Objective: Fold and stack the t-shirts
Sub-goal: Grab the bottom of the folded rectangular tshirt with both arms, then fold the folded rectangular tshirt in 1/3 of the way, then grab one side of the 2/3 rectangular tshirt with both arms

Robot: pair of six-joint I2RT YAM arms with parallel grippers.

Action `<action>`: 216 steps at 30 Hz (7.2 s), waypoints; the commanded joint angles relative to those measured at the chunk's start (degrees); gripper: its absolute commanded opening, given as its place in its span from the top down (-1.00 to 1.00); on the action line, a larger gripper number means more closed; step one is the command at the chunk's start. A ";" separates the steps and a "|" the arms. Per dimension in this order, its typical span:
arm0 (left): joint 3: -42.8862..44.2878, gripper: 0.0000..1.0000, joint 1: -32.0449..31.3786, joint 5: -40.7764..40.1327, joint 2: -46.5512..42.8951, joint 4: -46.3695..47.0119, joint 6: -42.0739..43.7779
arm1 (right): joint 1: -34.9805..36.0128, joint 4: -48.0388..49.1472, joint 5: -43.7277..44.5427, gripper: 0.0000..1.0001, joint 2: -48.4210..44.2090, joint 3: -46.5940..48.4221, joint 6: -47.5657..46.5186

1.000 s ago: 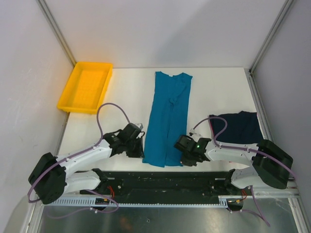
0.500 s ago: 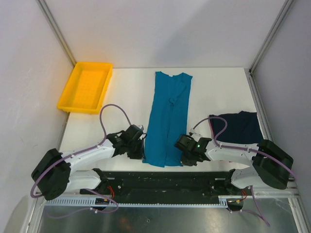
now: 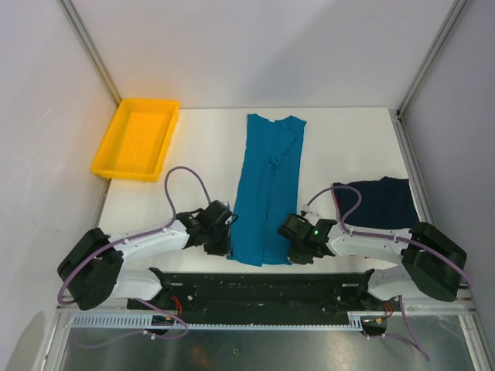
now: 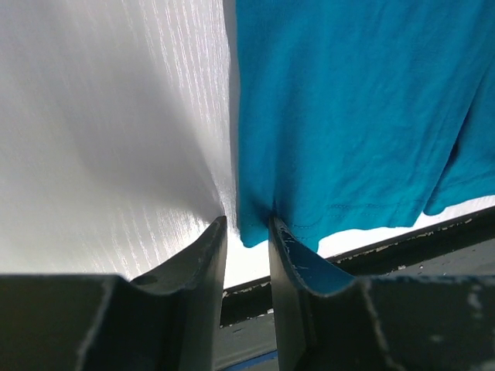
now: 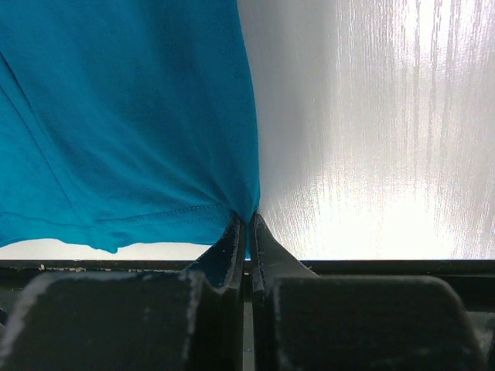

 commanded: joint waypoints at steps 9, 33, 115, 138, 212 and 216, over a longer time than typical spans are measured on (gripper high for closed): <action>-0.48 0.80 -2.58 -4.23 0.51 1.10 -4.70 | -0.23 -0.95 1.07 1.00 -1.84 -1.10 -1.23; 10.15 1.00 0.23 -2.05 -8.53 -1.00 -4.30 | -6.62 -2.67 1.65 1.00 -15.98 3.63 -7.34; 72.03 1.00 25.67 14.53 62.66 7.31 9.82 | -38.79 7.38 -12.60 0.54 54.88 67.03 -40.46; 66.59 0.62 26.04 13.80 56.49 7.31 12.93 | -39.42 2.66 -9.37 0.25 39.20 60.25 -40.81; 25.55 0.25 23.62 12.18 23.65 10.54 7.93 | -29.39 10.03 -1.13 0.42 24.50 21.14 -25.48; 25.79 0.25 22.98 11.52 25.26 11.02 7.27 | -29.36 9.90 -1.17 0.54 24.28 21.00 -25.54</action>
